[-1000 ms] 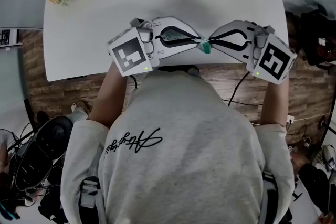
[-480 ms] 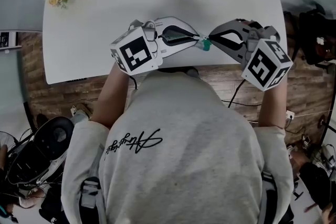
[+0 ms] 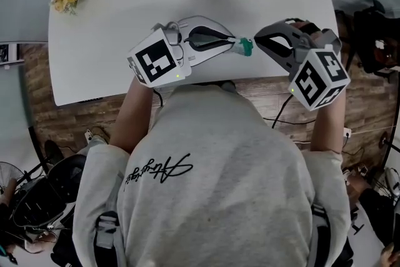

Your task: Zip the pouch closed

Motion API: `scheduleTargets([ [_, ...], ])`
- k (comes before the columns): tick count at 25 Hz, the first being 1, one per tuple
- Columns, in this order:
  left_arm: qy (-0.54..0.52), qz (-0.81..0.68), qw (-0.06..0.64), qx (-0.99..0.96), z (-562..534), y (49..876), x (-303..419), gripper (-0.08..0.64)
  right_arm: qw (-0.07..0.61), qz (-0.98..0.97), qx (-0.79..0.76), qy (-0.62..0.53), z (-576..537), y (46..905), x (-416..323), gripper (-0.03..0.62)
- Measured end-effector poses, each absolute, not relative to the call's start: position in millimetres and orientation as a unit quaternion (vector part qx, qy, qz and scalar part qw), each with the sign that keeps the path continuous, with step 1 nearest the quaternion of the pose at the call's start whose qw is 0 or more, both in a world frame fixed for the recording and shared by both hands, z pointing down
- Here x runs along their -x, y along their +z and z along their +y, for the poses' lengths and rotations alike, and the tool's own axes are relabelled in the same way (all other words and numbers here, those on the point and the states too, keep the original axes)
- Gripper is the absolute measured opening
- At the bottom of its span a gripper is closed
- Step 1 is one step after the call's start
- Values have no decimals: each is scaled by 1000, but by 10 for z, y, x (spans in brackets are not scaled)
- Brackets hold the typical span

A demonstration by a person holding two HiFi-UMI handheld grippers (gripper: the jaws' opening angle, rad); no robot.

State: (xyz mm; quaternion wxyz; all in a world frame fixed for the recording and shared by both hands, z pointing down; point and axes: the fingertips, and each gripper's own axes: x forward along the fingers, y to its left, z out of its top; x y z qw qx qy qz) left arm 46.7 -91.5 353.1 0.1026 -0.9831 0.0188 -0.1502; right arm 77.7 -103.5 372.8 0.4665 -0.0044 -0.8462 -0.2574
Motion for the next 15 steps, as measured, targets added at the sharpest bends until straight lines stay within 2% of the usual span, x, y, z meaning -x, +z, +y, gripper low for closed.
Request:
scheduleTargets([
  [15,-160,39,79,983,-1123,3546,-481,9,484,-834,-22,-265,-1261,3780,-812,3],
])
